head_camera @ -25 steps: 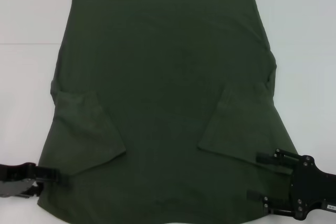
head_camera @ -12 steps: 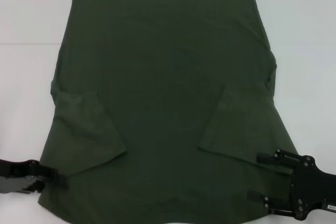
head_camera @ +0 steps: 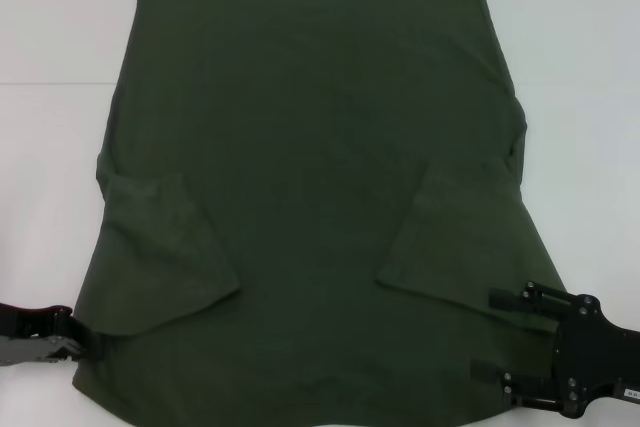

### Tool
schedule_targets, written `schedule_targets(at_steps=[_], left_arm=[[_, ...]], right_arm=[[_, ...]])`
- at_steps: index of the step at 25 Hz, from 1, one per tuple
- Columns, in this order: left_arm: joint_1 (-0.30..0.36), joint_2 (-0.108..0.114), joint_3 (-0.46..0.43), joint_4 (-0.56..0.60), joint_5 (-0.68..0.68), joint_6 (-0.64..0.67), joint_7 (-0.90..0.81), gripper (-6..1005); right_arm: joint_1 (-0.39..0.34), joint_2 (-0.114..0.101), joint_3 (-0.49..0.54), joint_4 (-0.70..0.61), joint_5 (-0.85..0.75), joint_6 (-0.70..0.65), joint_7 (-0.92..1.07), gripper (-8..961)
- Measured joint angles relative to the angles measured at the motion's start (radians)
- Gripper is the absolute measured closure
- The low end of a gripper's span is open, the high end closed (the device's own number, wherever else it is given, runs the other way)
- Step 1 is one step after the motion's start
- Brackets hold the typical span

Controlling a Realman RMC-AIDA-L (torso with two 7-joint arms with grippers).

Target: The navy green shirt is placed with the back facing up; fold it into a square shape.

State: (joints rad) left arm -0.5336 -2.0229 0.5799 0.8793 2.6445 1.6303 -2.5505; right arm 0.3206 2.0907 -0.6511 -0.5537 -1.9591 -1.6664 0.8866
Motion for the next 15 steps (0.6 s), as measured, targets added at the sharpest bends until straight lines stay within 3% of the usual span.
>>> schedule_targets(at_steps=[1,7,12,15], left_arm=[[0.000,0.000,0.000,0.000,0.000,0.000,0.000,802],[-0.001,0.000,0.002,0.000,0.000,0.003,0.006,983],[-0.001,0.000,0.008,-0.001,-0.012,0.009,0.015,983],[-0.001,0.008,0.001,-0.004,-0.028,0.016,0.023,983]], right_arm=[[0.000,0.000,0.000,0.000,0.000,0.000,0.000,117],[0.001,0.000,0.001,0.000,0.001,-0.002,0.005,119],[0.002,-0.001,0.012,-0.001,0.008,-0.016,0.029,121],[0.001,-0.006,0.053,-0.027,0.009,-0.056,0.142,122]])
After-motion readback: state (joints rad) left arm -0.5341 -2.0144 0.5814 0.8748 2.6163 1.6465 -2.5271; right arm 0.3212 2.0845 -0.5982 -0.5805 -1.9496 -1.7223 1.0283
